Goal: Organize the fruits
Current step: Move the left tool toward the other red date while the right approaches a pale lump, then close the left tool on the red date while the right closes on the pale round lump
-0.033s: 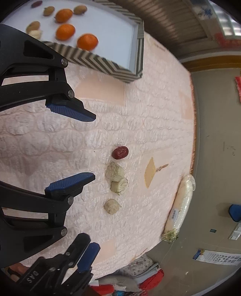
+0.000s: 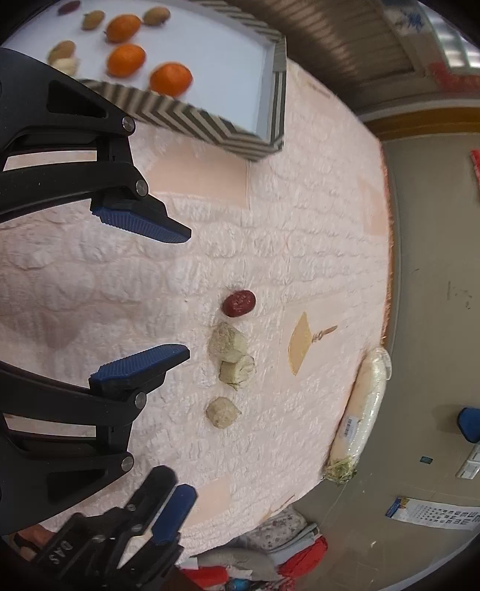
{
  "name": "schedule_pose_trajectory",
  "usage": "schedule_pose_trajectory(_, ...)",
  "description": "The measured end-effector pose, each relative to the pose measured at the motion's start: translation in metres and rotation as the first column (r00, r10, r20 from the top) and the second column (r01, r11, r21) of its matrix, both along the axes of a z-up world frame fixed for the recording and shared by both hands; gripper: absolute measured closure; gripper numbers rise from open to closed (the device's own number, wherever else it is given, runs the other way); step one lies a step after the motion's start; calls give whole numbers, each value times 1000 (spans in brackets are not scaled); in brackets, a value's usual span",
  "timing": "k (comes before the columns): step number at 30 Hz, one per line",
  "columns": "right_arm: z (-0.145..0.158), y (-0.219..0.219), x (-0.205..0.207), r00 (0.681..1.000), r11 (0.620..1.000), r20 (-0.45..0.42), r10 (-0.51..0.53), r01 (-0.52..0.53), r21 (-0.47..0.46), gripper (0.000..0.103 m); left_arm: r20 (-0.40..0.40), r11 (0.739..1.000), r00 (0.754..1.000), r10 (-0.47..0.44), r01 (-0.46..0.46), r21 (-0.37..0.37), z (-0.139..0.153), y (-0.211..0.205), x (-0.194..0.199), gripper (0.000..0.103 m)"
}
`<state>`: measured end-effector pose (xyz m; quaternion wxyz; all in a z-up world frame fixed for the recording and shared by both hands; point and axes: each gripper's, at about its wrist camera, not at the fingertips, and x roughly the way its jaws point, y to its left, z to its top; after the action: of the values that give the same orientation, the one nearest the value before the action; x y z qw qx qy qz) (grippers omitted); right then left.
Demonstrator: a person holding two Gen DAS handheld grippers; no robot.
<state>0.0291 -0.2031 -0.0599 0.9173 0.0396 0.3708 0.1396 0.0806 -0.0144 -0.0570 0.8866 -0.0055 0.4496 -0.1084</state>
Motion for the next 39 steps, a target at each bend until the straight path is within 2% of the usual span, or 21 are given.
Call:
schedule_pose_trajectory(13, -6, 0, 2, 1000, 1000, -21, 6, -6, 8, 67, -120, 992, 989, 91, -101, -79, -13, 2, 67, 46)
schedule_pose_trajectory(16, -8, -1, 3, 1000, 1000, -27, 9, -8, 9, 67, -147, 992, 984, 98, -108, -61, -19, -3, 76, 46)
schedule_pose_trajectory(22, -9, -3, 5, 999, 1000, -32, 3, -2, 12, 67, -148, 992, 983, 110, -117, -44, -19, -7, 83, 46)
schedule_pose_trajectory(23, -9, -3, 6, 999, 1000, -34, 2, -2, 13, 67, -146, 993, 983, 111, -116, -24, -19, -9, 83, 50)
schedule_pose_trajectory(24, -9, -3, 5, 999, 1000, -34, 2, -2, 13, 67, -139, 993, 984, 115, -116, 3, -20, -12, 84, 59)
schedule_pose_trajectory(25, -9, -4, 5, 999, 1000, -33, 2, -1, 13, 67, -132, 993, 984, 117, -115, 22, -20, -13, 82, 61)
schedule_pose_trajectory(28, -9, -4, 5, 1000, 1000, -28, 1, 0, 15, 67, -131, 993, 985, 116, -115, 17, -21, -9, 82, 74)
schedule_pose_trajectory(29, -9, -5, 5, 1000, 1000, -26, 0, 1, 17, 67, -143, 994, 983, 112, -113, -1, -21, -6, 82, 84)
schedule_pose_trajectory(30, -9, -5, 6, 1000, 1000, -27, 0, 0, 19, 67, -159, 993, 981, 107, -113, -26, -21, -3, 83, 85)
schedule_pose_trajectory(35, -14, -1, 16, 999, 999, -31, 19, -18, 27, 67, -155, 992, 981, 115, -123, -41, -19, 5, 80, 85)
schedule_pose_trajectory(39, -18, 11, 33, 999, 999, -32, 41, -42, -34, 67, -152, 990, 981, 119, -129, -58, -15, 14, 71, 85)
